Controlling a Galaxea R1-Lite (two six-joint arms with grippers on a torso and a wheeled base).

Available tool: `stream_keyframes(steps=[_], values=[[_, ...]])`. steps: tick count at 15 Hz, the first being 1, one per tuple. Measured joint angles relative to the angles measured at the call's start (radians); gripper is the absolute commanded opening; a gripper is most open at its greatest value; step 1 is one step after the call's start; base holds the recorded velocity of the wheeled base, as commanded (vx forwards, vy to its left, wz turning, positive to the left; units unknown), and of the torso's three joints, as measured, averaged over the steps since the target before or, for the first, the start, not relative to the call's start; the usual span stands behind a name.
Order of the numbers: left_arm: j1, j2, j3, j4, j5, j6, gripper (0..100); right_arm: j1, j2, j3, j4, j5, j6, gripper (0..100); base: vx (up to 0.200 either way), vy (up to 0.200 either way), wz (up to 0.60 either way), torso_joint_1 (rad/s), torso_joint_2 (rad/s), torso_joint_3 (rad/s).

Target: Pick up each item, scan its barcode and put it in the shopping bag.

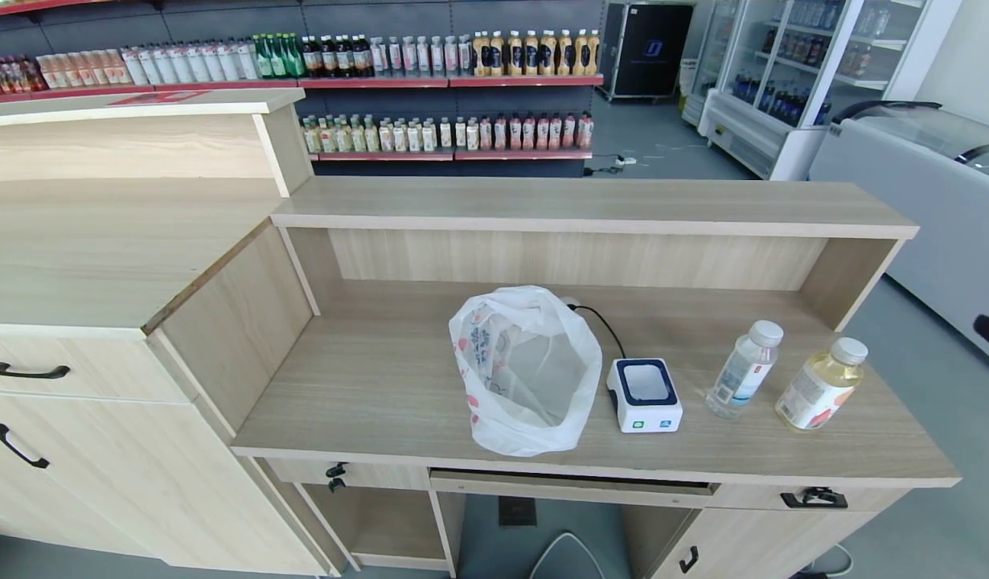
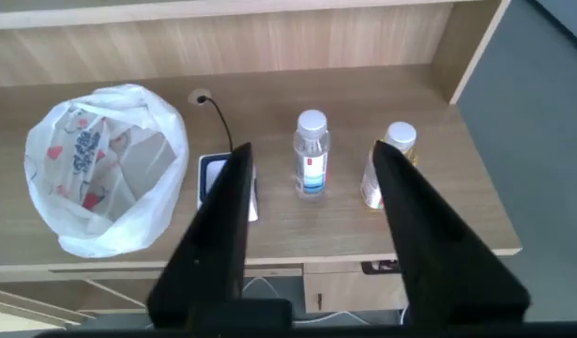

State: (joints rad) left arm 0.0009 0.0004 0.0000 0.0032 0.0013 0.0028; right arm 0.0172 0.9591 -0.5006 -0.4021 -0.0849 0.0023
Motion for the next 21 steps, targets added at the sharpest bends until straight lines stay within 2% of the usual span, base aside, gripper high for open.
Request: stream_keyframes(steps=[5, 10, 14, 21], values=[[0.000, 0.000, 0.000, 0.000, 0.000, 0.000, 100, -0.124, 0.412, 0.015, -0.227, 0.019, -0.015, 100, 0.000, 0.000, 0.00, 0.000, 0.00, 0.000], [0.000, 0.000, 0.000, 0.000, 0.000, 0.000, 100, -0.158, 0.668, 0.052, -0.554, 0.032, -0.026, 100, 0.000, 0.000, 0.00, 0.000, 0.00, 0.000], [0.000, 0.000, 0.000, 0.000, 0.000, 0.000, 100, -0.202, 0.828, 0.096, -0.761, 0.043, -0.094, 100, 0.000, 0.000, 0.00, 0.000, 0.00, 0.000], [0.000, 0.000, 0.000, 0.000, 0.000, 0.000, 100, -0.270, 0.991, 0.128, -0.948, 0.058, -0.189, 100, 0.000, 0.000, 0.00, 0.000, 0.00, 0.000]])
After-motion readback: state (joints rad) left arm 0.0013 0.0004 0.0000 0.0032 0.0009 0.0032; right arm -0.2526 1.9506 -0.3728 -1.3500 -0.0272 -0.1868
